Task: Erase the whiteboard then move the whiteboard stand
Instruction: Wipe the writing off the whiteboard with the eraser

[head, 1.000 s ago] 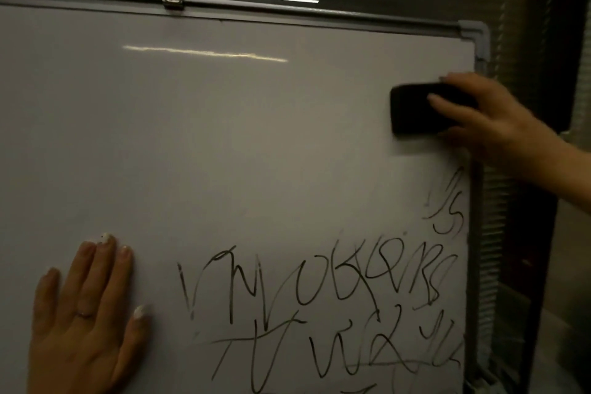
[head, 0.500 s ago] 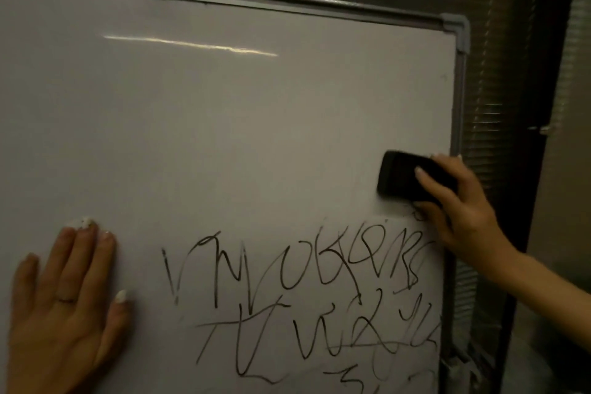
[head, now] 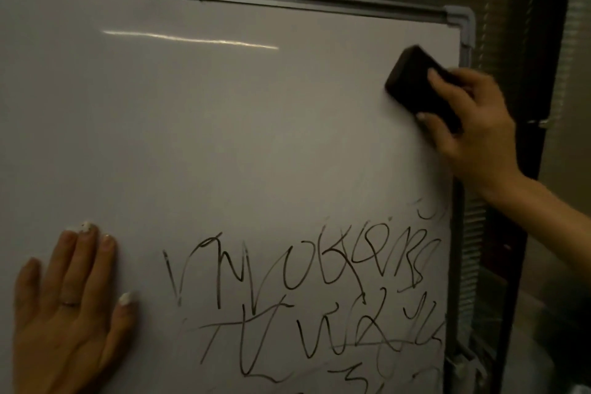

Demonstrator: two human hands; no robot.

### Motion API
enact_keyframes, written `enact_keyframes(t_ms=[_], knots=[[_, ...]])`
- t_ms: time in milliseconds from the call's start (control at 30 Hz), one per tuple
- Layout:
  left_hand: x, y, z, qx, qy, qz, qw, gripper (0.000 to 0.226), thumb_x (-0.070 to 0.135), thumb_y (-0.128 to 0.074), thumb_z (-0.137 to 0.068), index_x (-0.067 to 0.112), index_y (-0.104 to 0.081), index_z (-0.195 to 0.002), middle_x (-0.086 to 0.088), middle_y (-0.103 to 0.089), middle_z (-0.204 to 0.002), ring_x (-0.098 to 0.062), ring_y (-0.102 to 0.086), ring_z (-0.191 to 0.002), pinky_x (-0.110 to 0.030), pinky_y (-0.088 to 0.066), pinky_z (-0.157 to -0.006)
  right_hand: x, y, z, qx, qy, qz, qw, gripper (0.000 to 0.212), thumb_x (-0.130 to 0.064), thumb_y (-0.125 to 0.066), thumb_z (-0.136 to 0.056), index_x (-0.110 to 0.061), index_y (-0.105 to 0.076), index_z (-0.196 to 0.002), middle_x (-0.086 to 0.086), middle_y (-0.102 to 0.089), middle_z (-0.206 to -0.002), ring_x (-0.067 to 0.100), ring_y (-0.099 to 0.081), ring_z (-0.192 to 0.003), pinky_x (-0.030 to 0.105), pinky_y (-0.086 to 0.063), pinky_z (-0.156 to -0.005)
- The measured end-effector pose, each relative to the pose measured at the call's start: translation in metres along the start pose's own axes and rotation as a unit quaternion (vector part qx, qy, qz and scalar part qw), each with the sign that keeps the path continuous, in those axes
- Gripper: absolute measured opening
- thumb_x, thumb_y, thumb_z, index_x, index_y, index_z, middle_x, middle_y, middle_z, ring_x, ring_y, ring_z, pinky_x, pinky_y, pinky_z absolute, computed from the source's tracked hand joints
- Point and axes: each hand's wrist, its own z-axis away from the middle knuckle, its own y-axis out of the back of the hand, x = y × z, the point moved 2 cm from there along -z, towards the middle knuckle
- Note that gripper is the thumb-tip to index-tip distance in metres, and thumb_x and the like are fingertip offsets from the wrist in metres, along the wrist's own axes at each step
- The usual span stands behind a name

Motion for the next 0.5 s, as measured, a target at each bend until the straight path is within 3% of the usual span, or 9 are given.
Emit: enact_keyframes(t_ms=[67,233,333,500], knots=[[0.004,0.002,0.003,-0.010,0.006,0.001,1.000,0.063,0.041,-0.023,-0.096,0.012,-0.012,-0.151,-0.010,-0.009,-0.159,-0.035,-0.011,-0.145,-0.070,-0.020,-0.106,-0.018,-0.013,-0.008,0.026,-0.058,-0.038,0.997,0.048,-0.029,-0.055,-0.094,-0.012,-0.046,-0.138,0.026,-0.045,-0.129,0.034,-0.045,-0.116,0.036,-0.041,-0.097],[0.012,0.016,-0.005,0.032,-0.013,-0.057,0.998,0.059,0.040,-0.020,-0.098,0.004,-0.023,-0.144,0.001,-0.004,-0.159,-0.020,-0.008,-0.146,-0.044,-0.006,-0.116,-0.095,-0.044,-0.001,0.071,-0.055,-0.080,0.993,0.049,-0.030,-0.058,-0.093,-0.013,-0.047,-0.138,0.026,-0.049,-0.123,0.026,-0.039,-0.110,0.038,-0.039,-0.091],[0.015,0.015,-0.006,0.012,-0.002,-0.075,0.997,0.057,0.039,-0.017,-0.098,0.006,-0.021,-0.145,0.003,-0.001,-0.159,-0.018,-0.006,-0.146,-0.041,-0.003,-0.118,-0.156,-0.058,0.012,0.065,0.031,-0.104,0.992,0.049,-0.030,-0.060,-0.091,-0.010,-0.051,-0.134,0.025,-0.052,-0.119,0.030,-0.041,-0.108,0.038,-0.035,-0.089],[0.017,0.018,-0.007,0.008,-0.013,-0.077,0.997,0.056,0.036,-0.016,-0.099,0.012,-0.014,-0.149,0.004,0.001,-0.159,-0.016,-0.004,-0.146,-0.039,0.000,-0.118,-0.238,-0.077,0.078,0.025,0.161,-0.149,0.975,0.046,-0.022,-0.061,-0.092,-0.014,-0.045,-0.135,0.015,-0.042,-0.123,0.031,-0.046,-0.108,0.041,-0.039,-0.085]])
